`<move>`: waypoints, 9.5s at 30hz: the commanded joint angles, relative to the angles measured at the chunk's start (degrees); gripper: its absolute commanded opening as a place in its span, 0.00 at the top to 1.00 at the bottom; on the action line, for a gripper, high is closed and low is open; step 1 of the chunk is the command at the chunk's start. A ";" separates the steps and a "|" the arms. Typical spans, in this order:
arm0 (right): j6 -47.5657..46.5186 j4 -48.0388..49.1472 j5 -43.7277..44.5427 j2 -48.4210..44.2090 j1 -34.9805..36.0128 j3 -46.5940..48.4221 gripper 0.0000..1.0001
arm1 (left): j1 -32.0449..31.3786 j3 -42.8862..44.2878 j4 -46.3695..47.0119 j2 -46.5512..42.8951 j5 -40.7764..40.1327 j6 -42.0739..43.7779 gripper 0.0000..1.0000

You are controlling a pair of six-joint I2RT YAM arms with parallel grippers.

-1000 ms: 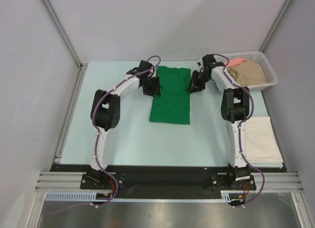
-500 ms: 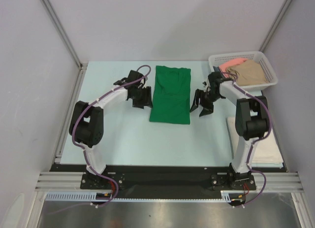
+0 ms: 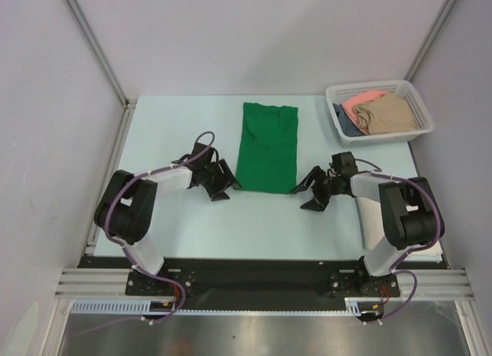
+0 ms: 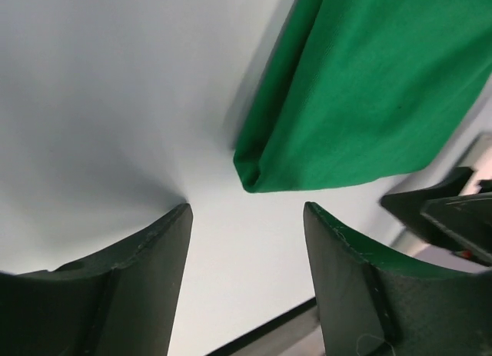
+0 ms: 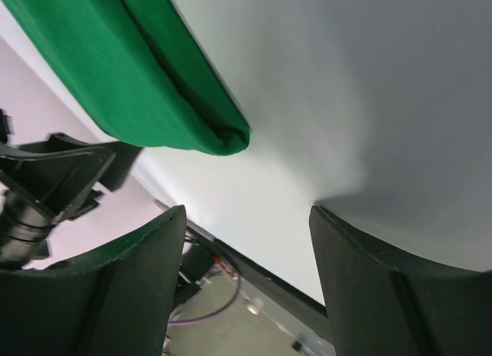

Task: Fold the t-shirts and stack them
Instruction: Fold the tshirt, then neatly place the folded tshirt to the corner

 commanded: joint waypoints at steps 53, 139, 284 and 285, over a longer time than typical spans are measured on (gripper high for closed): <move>12.71 5.51 13.84 -0.85 3.32 -8.93 1.00 | 2.55 -14.27 14.70 -1.90 -5.45 -22.74 1.00; -19.37 -31.31 8.21 32.54 -6.35 64.49 0.80 | 2.73 62.70 -19.21 34.30 0.11 7.93 0.87; -32.39 -37.47 3.14 -1.65 -18.21 33.68 0.00 | -40.16 30.64 20.15 24.56 -43.07 93.11 1.00; -31.78 -37.03 2.51 -1.03 -18.30 33.68 0.00 | -40.16 29.85 20.15 23.24 -43.07 92.67 1.00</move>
